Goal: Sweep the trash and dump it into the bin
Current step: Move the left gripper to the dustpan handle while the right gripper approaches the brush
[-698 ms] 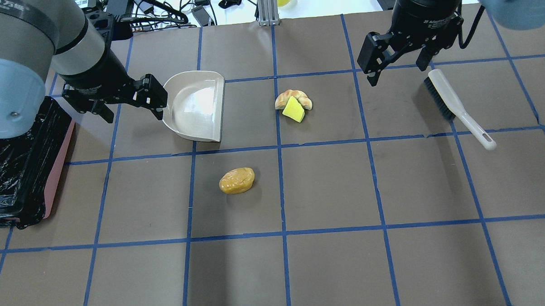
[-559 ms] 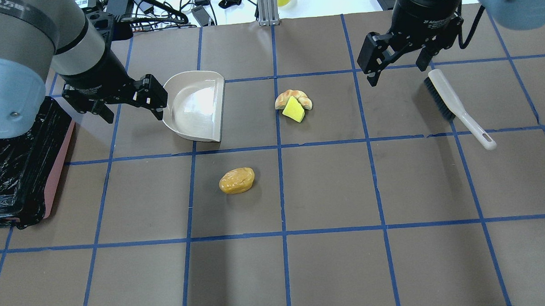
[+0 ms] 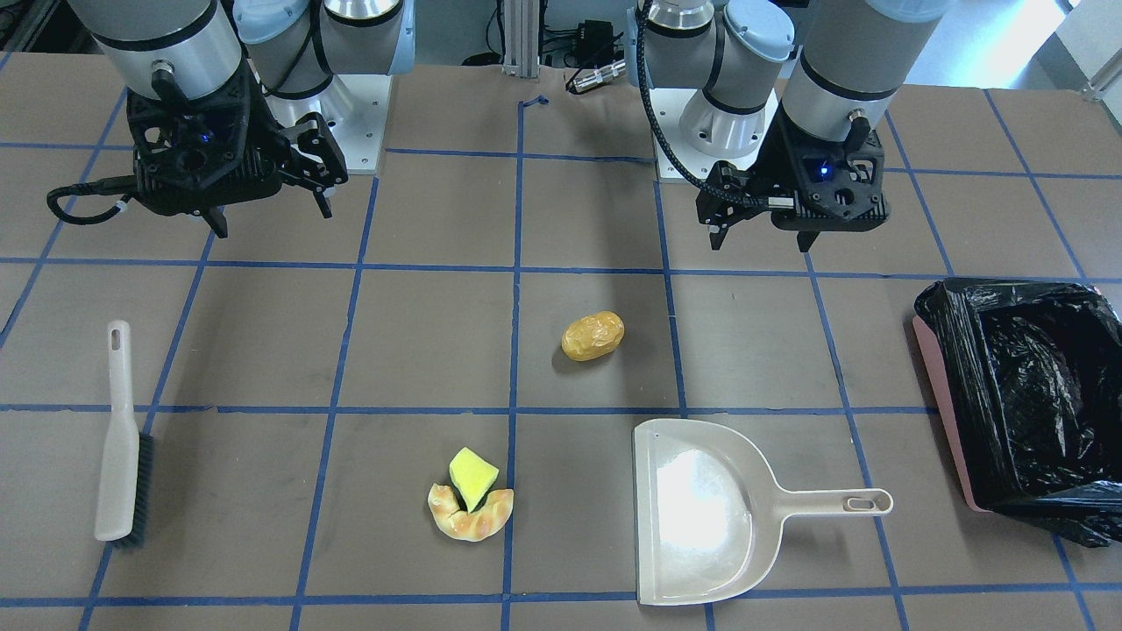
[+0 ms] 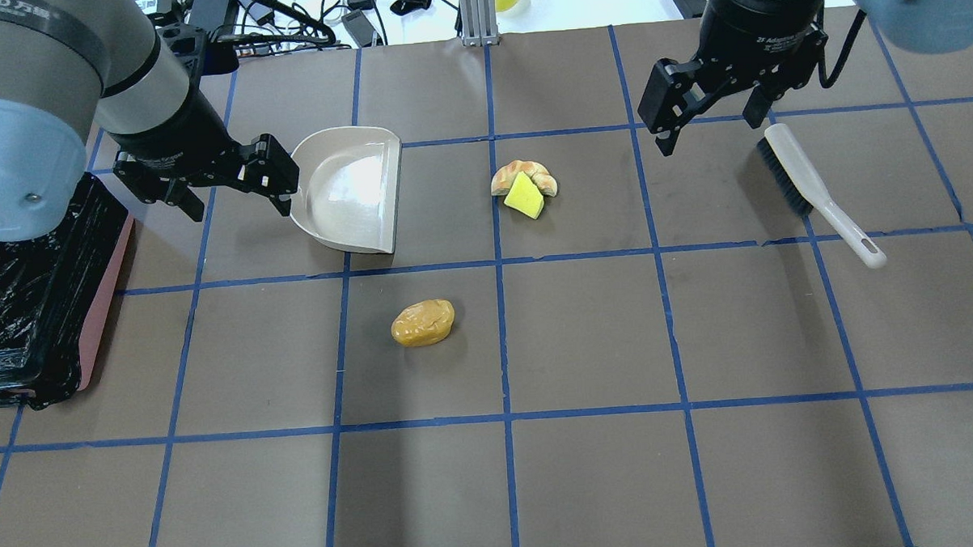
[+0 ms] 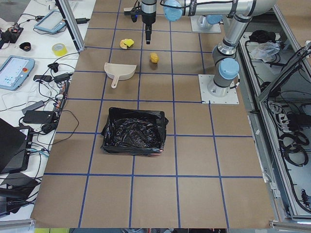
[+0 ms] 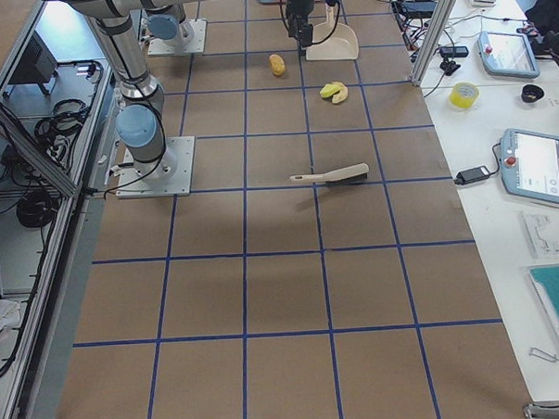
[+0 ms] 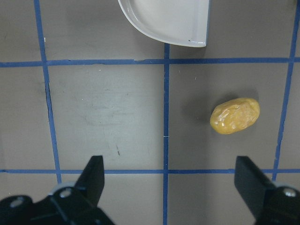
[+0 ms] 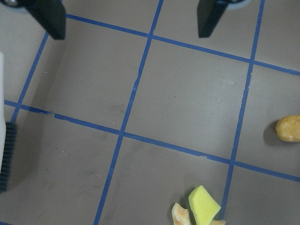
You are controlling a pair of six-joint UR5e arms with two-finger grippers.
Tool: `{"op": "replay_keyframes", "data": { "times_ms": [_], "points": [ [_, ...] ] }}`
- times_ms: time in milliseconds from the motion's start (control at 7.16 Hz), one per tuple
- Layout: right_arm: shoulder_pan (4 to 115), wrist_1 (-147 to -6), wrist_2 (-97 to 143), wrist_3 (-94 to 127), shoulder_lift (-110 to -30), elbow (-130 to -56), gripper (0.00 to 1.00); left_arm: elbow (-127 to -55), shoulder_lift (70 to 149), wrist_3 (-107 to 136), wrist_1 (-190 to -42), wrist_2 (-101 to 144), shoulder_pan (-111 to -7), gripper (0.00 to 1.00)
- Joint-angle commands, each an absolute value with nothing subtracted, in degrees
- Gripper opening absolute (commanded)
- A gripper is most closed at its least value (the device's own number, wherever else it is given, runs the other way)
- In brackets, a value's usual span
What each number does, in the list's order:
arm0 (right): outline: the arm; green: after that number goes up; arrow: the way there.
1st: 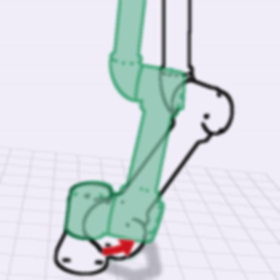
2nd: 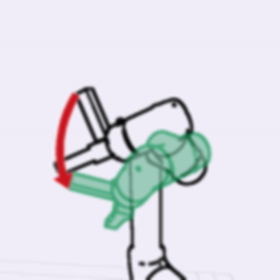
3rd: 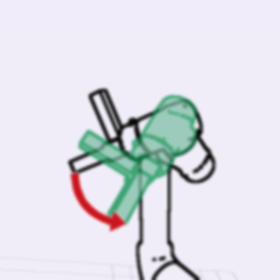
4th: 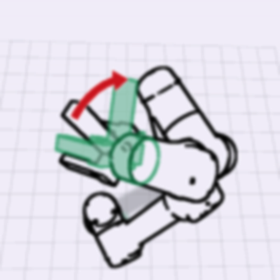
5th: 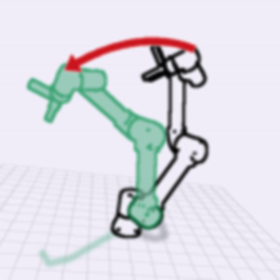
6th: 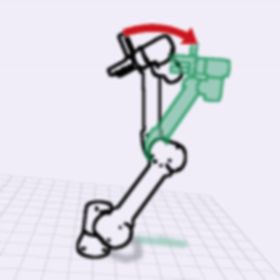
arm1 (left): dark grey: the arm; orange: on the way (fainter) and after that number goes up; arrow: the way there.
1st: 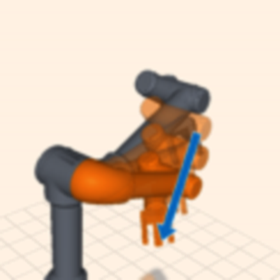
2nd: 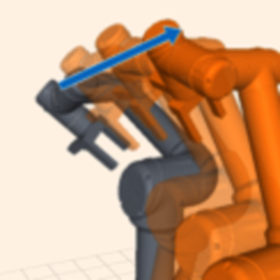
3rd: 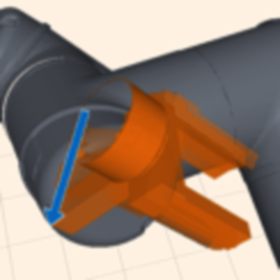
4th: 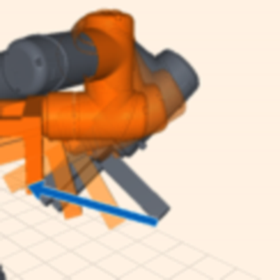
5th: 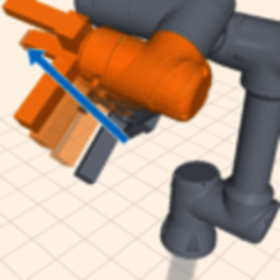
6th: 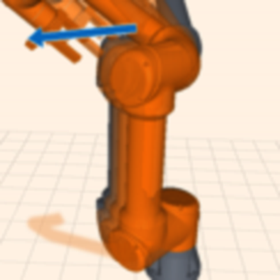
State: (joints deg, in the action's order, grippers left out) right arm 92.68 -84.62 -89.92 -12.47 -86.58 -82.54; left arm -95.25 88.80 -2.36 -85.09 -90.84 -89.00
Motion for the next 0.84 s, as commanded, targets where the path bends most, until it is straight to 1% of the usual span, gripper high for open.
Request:
{"op": "replay_keyframes", "data": {
  "times_ms": [0, 279, 419, 698],
  "points": [
    [92.7, -84.1, -90.0, -12.1, -86.4, -82.8, 1.0, -94.4, 89.2, -6.2, -84.7, -91.1, -87.8, 1.0],
    [89.7, -85.1, -90.9, -20.9, -86.2, -86.4, 1.0, -94.3, 89.7, -6.0, -84.8, -90.5, -84.6, 1.0],
    [85.9, -84.6, -92.5, -24.3, -86.2, -87.2, 1.0, -94.2, 89.5, -4.9, -84.6, -90.0, -82.7, 1.0],
    [75.0, -85.3, -94.2, -32.6, -85.9, -92.2, 1.0, -95.1, 89.8, 9.5, -81.0, -90.1, -77.2, 1.0]
  ]
}}
